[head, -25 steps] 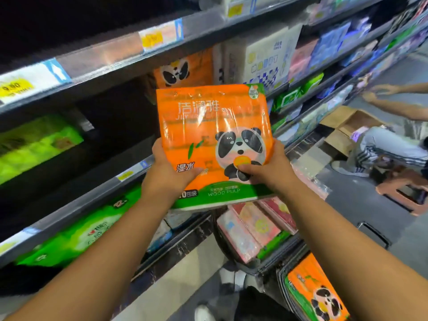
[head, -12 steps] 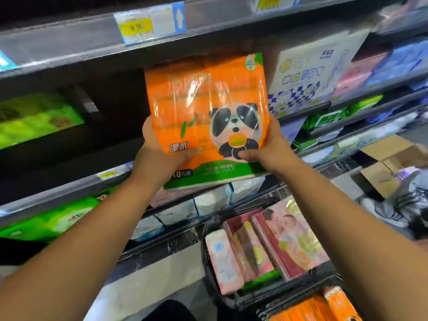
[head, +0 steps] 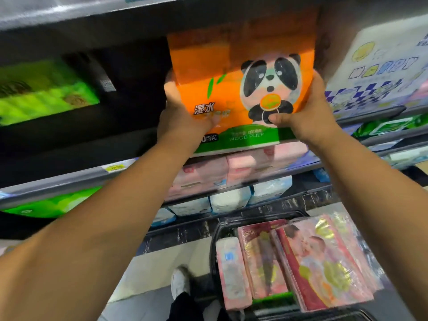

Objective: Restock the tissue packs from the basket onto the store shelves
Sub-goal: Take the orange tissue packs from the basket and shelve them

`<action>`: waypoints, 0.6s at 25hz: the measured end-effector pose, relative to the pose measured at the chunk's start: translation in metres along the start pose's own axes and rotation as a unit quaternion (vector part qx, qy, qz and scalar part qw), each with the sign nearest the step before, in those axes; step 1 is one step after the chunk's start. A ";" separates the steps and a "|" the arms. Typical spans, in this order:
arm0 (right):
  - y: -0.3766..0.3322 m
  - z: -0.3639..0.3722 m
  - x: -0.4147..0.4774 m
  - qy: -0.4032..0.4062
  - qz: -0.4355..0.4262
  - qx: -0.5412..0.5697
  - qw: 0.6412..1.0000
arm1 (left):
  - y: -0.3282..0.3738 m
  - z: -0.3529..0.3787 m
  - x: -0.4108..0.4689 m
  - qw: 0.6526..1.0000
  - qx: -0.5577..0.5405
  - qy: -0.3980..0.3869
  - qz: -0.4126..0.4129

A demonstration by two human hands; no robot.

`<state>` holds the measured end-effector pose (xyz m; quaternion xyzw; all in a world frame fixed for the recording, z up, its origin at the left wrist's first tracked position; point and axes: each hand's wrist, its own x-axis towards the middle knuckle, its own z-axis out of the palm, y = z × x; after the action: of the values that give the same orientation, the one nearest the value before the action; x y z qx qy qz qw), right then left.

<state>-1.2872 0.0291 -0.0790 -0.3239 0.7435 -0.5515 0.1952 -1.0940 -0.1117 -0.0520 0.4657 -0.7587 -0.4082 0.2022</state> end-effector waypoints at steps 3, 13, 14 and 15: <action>0.002 0.003 0.007 0.000 -0.002 0.005 1.000 | -0.003 0.005 0.004 0.999 0.006 0.038 0.004; 0.024 0.013 0.039 0.061 0.014 -0.040 0.997 | -0.009 0.026 0.019 0.994 -0.049 0.070 0.069; 0.030 0.017 0.042 0.073 0.023 -0.062 0.995 | -0.014 0.030 0.022 0.994 -0.050 0.066 0.074; 0.036 0.021 0.046 0.086 0.029 -0.083 0.992 | -0.019 0.034 0.025 0.994 -0.050 0.064 0.075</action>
<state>-1.3157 -0.0111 -0.1162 -0.2687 0.8099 -0.5078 0.1182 -1.1191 -0.1232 -0.0886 0.4220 -0.7555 -0.3990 0.3031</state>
